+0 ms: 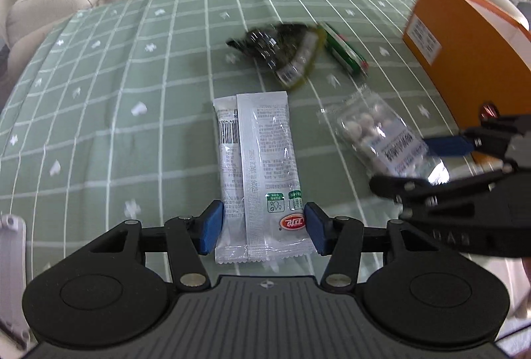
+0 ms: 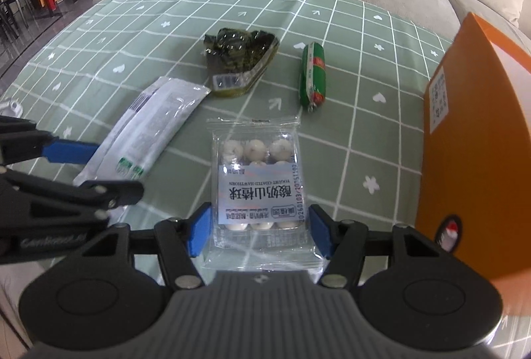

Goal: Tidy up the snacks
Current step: 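Grasp the white bar wrapper with the left tool while the right tool grasps the quail-egg pack, then lift both packs and carry them toward the orange box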

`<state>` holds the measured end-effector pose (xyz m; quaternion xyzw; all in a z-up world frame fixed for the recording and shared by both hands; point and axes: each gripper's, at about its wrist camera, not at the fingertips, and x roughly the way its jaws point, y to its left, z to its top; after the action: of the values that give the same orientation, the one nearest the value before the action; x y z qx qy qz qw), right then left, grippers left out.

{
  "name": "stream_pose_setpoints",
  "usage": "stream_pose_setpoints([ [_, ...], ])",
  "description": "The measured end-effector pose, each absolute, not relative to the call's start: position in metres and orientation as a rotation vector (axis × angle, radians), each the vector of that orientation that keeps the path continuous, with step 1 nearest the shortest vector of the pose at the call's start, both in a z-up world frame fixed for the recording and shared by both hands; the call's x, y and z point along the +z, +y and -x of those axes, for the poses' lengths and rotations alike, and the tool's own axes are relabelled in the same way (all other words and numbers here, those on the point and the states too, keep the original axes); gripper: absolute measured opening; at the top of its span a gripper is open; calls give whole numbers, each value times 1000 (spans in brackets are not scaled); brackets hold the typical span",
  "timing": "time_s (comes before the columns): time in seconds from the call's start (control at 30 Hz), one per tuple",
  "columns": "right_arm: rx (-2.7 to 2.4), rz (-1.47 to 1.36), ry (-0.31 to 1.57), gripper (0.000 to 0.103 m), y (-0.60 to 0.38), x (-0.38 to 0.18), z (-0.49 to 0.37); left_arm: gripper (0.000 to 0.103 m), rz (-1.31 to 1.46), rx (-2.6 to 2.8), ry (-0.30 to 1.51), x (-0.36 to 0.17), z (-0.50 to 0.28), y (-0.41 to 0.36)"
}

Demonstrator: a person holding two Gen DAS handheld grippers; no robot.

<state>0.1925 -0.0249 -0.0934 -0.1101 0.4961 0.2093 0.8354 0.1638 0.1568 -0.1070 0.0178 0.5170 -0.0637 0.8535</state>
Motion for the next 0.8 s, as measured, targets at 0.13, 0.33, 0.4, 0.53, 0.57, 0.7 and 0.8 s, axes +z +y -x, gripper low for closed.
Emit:
stream_pose_setpoints([
  [0.13, 465, 245, 1048, 60, -36, -94, -178, 62, -56, -180, 1143, -105, -152, 150],
  [0.33, 475, 236, 1035, 65, -51, -95, -169, 76, -6, -179, 1089, -103, -144, 152],
  [0.4, 472, 219, 1039, 69, -56, -95, -169, 84, 36, -163, 1028, -100, -143, 156],
  [0.53, 465, 188, 1045, 72, -60, -95, -171, 87, 70, -113, 973, -101, -150, 158],
  [0.57, 466, 186, 1045, 72, -59, -95, -172, 87, 64, -107, 967, -102, -152, 156],
  [0.7, 474, 213, 1014, 75, -56, -93, -171, 87, 27, -100, 962, -109, -161, 147],
  [0.8, 485, 243, 994, 76, -54, -92, -171, 89, -4, -111, 967, -115, -162, 142],
])
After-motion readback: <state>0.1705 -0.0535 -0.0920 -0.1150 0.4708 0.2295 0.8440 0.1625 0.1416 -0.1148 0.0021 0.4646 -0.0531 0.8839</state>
